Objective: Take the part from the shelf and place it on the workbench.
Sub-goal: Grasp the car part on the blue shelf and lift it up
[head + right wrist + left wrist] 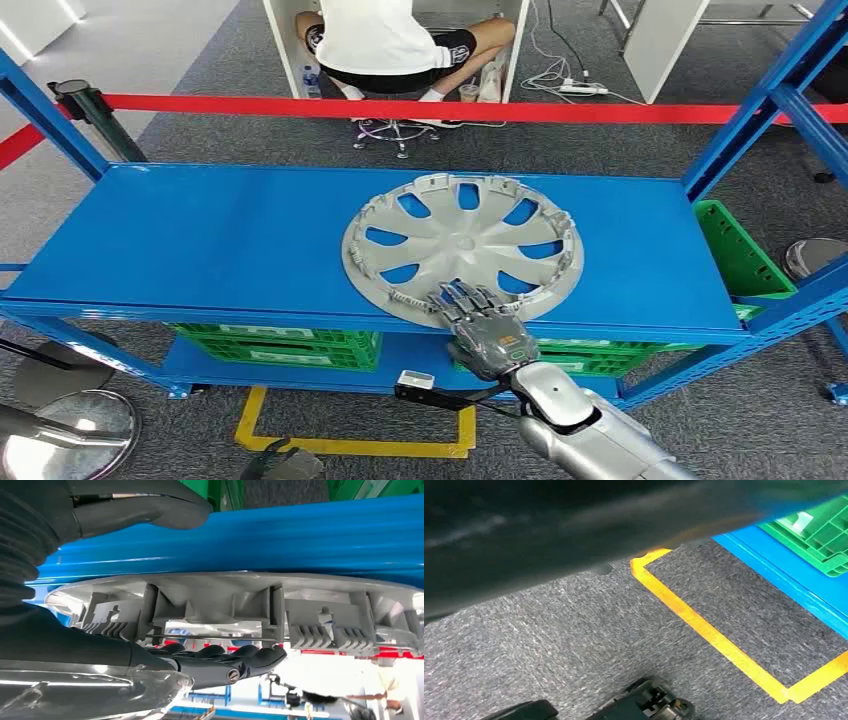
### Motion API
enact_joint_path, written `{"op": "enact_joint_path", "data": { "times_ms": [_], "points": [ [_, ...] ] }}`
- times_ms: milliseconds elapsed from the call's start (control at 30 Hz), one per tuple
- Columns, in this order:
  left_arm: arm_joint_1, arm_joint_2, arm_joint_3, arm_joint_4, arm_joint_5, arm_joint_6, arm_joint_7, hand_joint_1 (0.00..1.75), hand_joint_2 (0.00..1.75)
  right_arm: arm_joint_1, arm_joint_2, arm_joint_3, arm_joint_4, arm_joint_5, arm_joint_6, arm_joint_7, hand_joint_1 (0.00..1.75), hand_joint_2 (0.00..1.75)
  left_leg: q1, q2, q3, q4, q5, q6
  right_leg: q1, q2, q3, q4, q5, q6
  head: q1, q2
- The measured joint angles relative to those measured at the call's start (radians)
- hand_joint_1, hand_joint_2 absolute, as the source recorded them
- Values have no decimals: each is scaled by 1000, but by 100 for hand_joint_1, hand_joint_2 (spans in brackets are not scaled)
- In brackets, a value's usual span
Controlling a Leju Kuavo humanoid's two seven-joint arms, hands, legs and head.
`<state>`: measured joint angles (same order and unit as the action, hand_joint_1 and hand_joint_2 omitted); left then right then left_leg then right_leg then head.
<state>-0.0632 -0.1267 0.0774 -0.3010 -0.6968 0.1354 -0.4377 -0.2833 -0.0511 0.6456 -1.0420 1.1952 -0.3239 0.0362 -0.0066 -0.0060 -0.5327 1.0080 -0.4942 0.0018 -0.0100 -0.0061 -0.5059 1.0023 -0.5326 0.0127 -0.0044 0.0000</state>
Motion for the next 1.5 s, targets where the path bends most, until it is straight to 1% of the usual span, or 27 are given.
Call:
{"op": "enact_joint_path", "data": {
  "times_ms": [300, 333, 400, 433, 467, 533, 633, 667, 767, 800, 967, 1100, 1233, 1500],
  "points": [
    [-5, 10, -23, 0, 14, 5, 12, 0, 0, -18, 0, 6, 22, -50, 20, -2, 2, 175, 0, 0, 4, 0, 1, 1, 0, 0, 1, 0, 1, 1, 0, 0],
    [-6, 12, -25, 0, 14, 7, 13, 0, 0, -19, 0, 6, 22, -53, 21, -3, 12, 175, 0, 0, 4, 0, 1, 1, 0, 0, 1, 0, 1, 1, 0, 0],
    [-6, 14, -27, 0, 15, 8, 13, 0, 0, -19, 0, 6, 22, -56, 22, -2, 61, 175, 0, 0, 5, 0, 2, 2, 0, 0, 1, 0, 2, 1, 0, 0],
    [-6, 15, -27, 0, 16, 8, 13, 0, 0, -19, 0, 7, 22, -58, 22, -2, 80, 175, 0, 0, 5, 0, 2, 2, 0, 0, 1, 0, 2, 2, 0, 0],
    [-6, 16, -28, 0, 18, 9, 13, 0, 0, -19, 0, 7, 22, -61, 21, -1, 89, 175, 0, 0, 5, 0, 2, 2, 0, 0, 1, 0, 2, 2, 0, 0],
    [-6, 17, -29, 0, 25, 11, 14, 0, 0, -19, 0, 7, 21, -66, 16, 3, 79, 175, 0, 0, 5, 0, 2, 2, 0, 0, 1, 0, 2, 2, 0, 0],
    [-6, 19, -32, 0, 32, 16, 15, 0, 0, -17, 0, 7, 19, -69, 2, 9, 79, 175, 0, 0, 5, 0, 2, 3, 0, 0, 2, 0, 2, 2, 0, 0],
    [-6, 20, -34, 0, 33, 16, 15, 0, 0, -17, 0, 7, 18, -70, 0, 10, 75, 175, 0, 0, 5, 0, 2, 3, 0, 0, 3, 0, 3, 2, 0, 0],
    [-6, 21, -37, 0, 34, 18, 15, 0, 0, -17, 0, 7, 16, -72, -3, 11, 44, 175, 0, 0, 5, 0, 2, 3, 0, 0, 5, 0, 3, 2, 0, 0],
    [-6, 22, -39, 0, 35, 18, 15, 0, 0, -17, 0, 7, 15, -71, -3, 10, 38, 175, 0, 0, 5, 0, 2, 3, 0, 0, 5, 0, 3, 2, 0, 0],
    [-6, 24, -45, 0, 43, 22, 15, 0, 0, -14, 0, 6, 11, -70, -9, 7, 37, 175, 0, 0, 4, 0, 2, 3, 0, 0, 4, 0, 3, 2, 0, 0],
    [-6, 25, -46, 0, 47, 25, 15, 0, 0, -12, 0, 6, 7, -66, -16, 6, 163, 175, 0, 0, 4, 0, 2, 3, 0, 0, 4, 0, 3, 2, 0, 0],
    [-5, 26, -47, 0, 53, 31, 15, 0, 0, 0, 0, 6, -4, -26, -59, 9, 154, 175, 0, 0, 3, 0, 2, 3, 0, 0, 4, 0, 3, 2, 0, 0],
    [-3, 27, -52, 0, 74, 41, 13, 0, 0, 39, 0, 7, -81, 42, -90, 18, 157, 175, 0, 0, 0, 0, 2, 3, 0, 0, 1, 0, 2, 2, 0, 0]
  ]
}}
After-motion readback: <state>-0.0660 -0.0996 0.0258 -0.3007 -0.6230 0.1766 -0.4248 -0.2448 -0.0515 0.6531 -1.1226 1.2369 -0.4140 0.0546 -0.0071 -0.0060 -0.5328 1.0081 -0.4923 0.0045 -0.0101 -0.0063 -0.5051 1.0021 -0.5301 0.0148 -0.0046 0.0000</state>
